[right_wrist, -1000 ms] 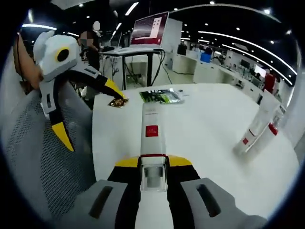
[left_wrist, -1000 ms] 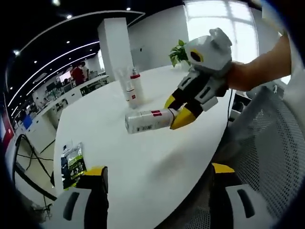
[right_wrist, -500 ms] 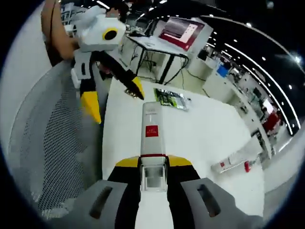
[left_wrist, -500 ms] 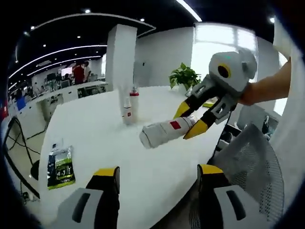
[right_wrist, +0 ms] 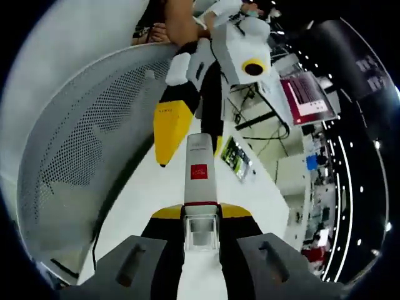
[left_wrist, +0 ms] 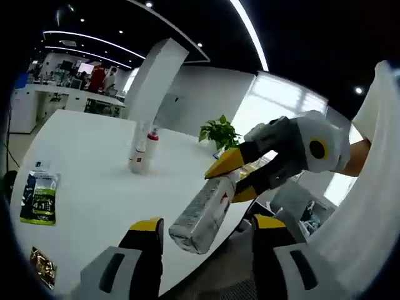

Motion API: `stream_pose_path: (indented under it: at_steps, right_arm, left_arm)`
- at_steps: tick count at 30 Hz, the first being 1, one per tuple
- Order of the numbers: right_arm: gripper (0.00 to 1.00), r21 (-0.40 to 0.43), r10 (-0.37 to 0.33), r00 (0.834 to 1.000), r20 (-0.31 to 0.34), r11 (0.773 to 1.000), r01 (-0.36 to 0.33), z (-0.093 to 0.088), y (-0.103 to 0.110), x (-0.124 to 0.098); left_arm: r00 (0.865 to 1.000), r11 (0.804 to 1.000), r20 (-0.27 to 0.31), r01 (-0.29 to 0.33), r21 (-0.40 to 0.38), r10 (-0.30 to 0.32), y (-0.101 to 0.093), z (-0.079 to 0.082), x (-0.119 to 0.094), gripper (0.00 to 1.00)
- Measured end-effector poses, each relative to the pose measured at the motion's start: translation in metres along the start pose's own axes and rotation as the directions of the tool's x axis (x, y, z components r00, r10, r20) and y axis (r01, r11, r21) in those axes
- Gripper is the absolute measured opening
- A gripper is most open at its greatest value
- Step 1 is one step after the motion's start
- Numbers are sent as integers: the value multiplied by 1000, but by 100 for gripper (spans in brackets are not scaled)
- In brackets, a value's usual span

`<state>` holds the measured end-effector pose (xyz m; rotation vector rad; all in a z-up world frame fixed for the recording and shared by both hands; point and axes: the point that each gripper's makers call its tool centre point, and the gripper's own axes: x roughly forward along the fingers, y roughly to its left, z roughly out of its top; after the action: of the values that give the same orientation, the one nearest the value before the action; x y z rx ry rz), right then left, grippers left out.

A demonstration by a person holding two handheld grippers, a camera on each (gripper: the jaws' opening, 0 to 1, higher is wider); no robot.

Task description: Arrange the skincare products in the storage area until every visible bottle or jar stands upright without overlapping.

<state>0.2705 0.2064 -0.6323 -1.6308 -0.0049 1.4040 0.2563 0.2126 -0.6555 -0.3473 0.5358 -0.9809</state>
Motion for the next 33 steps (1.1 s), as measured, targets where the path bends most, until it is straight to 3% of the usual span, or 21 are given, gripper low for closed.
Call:
stream_pose_path:
  at_steps: [2,3,5,7,13,15,20,24,28,33]
  right_arm:
    - [17,-128,31,999,14,991,-29,12,1,1]
    - [17,-147,38,999,20,989,-34,16,1,1]
    - [17,-238,47,999,7,970,-44,22,0,1]
    - [17,-317,68,998,-5,946,-66,25,3,1]
    - [17,-398,90,996,-2,914,-84,32,8,2]
    - [17,-409,84,996,-11,909,-82,32,6,5]
    - [18,-429,67,997,-40,900,-78,30,1,9]
    - [18,-409,51,998,-46,910,-65,28,-1,12]
    - [19,-344,24,999,-39,938,-37,26,-4,12]
    - [28,-286,-11,1000,-25,958,3,25,-10,12]
  left_arm:
    - [1000,1000,4,19,6,-19,-4,0,0,58]
    - [1000,1000,-7,25,1,-25,-5,-2,0,56]
    - [996,999,-72,43,-28,-45,-9,-13,0,46]
    - [993,998,-112,51,24,-48,-11,-21,-1,34]
    - [985,991,-155,94,98,-78,-21,-31,-1,26]
    - [985,987,-156,93,131,-72,-22,-31,-2,26]
    - [988,995,-144,67,70,-56,-16,-27,-5,25]
    - [990,998,-135,52,46,-45,-14,-25,-7,25]
    - [992,998,-118,40,45,-35,-12,-21,-8,24]
    - [992,999,-117,39,24,-36,-11,-20,-8,24]
